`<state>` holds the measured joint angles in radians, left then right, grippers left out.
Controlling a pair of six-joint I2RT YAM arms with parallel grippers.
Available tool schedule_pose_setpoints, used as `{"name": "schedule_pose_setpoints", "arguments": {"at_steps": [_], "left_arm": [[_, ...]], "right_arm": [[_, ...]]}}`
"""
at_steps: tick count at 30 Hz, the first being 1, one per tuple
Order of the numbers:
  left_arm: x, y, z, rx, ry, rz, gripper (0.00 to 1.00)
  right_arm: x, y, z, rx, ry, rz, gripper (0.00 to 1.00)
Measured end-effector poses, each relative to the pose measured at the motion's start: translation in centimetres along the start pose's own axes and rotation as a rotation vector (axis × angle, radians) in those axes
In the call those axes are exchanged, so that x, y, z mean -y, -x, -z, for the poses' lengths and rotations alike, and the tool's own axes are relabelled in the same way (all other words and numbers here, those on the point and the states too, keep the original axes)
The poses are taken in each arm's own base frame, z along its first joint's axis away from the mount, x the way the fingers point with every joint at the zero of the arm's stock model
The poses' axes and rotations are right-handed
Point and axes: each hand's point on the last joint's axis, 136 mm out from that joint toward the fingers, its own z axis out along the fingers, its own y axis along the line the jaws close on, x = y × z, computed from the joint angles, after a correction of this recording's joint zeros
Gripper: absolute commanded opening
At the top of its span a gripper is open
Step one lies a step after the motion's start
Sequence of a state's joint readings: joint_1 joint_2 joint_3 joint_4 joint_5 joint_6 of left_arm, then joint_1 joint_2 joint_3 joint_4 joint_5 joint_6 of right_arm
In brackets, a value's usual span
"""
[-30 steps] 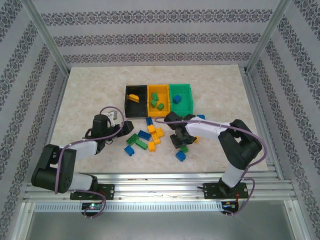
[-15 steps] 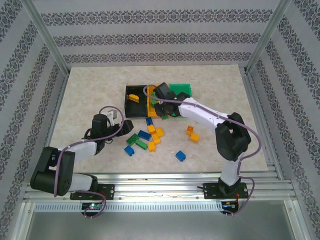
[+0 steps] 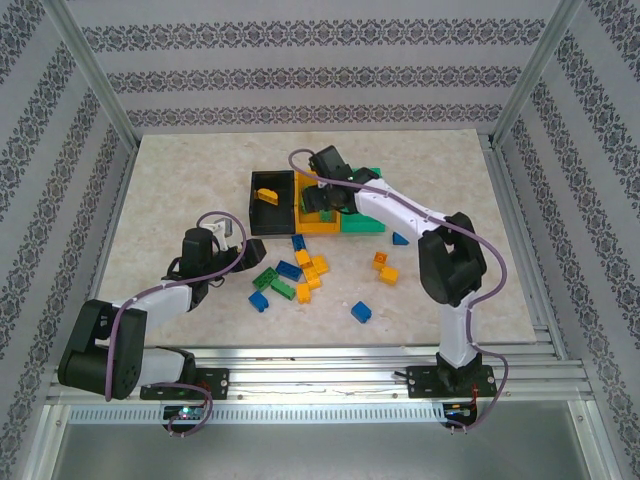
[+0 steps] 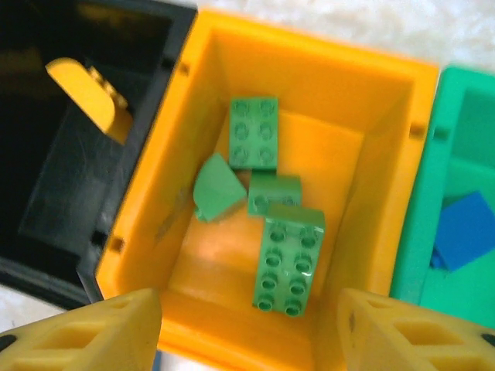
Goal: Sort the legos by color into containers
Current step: Place the lego in the container, then pick up the lego from the center of the table.
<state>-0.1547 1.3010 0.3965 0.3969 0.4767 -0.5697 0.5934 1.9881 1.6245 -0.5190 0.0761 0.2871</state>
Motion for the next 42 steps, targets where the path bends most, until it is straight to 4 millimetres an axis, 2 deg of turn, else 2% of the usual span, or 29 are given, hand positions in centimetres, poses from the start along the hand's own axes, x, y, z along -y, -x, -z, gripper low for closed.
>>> {"name": "schedule_pose_setpoints", "arguments": {"at_steps": [2,5,8,12,16,21,25,31,34,37,42], "left_arm": [[-0.1,-0.3,-0.2,-0.011,-0.002,0.004,0.88],[-0.4,-1.0,-0.5,-0.042,-0.005,0.014,0.88],[-0.5,-1.5,-1.0,-0.071,-0.013,0.024,0.88],[-0.4,-1.6,-1.1,-0.078,-0.017,0.026,0.88],[-0.5,-1.5,-1.1,-0.077,-0.015,0.026,0.88],[-0.1,-1.5,-1.1,-0.084,-0.031,0.025,0.87],[0.6,-1.4,-1.1,-0.103,-0.035,0.026,0.86],[4.0,-1.9,-0.2,-0.166,-0.03,-0.068,0.88],[5.6,-1.3,0.8,-0.156,-0.019,-0.117,0.89],[5.9,-0.6,1.5,-0.149,0.01,-0.125,0.88],[6.8,-2.3,0.7,-0.245,0.05,-0.148,0.87]], "right_arm": [[0.5,-2.0,0.4,-0.024,0.001,0.004,0.62],[1.2,-3.9,1.5,-0.027,0.005,0.003,0.63],[1.9,-4.7,3.0,0.014,0.014,-0.006,0.63],[3.4,-4.9,4.4,0.082,0.016,-0.033,0.63],[5.2,-5.4,4.5,0.116,0.005,-0.064,0.64],[6.6,-7.5,3.6,0.12,0.023,-0.091,0.63],[6.4,-8.8,2.9,0.122,0.051,-0.081,0.63],[6.3,-9.5,2.9,0.179,0.08,-0.072,0.64],[6.1,-9.8,2.7,0.191,0.09,-0.07,0.64],[5.7,-9.7,2.7,0.205,0.099,-0.06,0.64],[4.8,-9.4,3.0,0.226,0.116,-0.045,0.64]]}}
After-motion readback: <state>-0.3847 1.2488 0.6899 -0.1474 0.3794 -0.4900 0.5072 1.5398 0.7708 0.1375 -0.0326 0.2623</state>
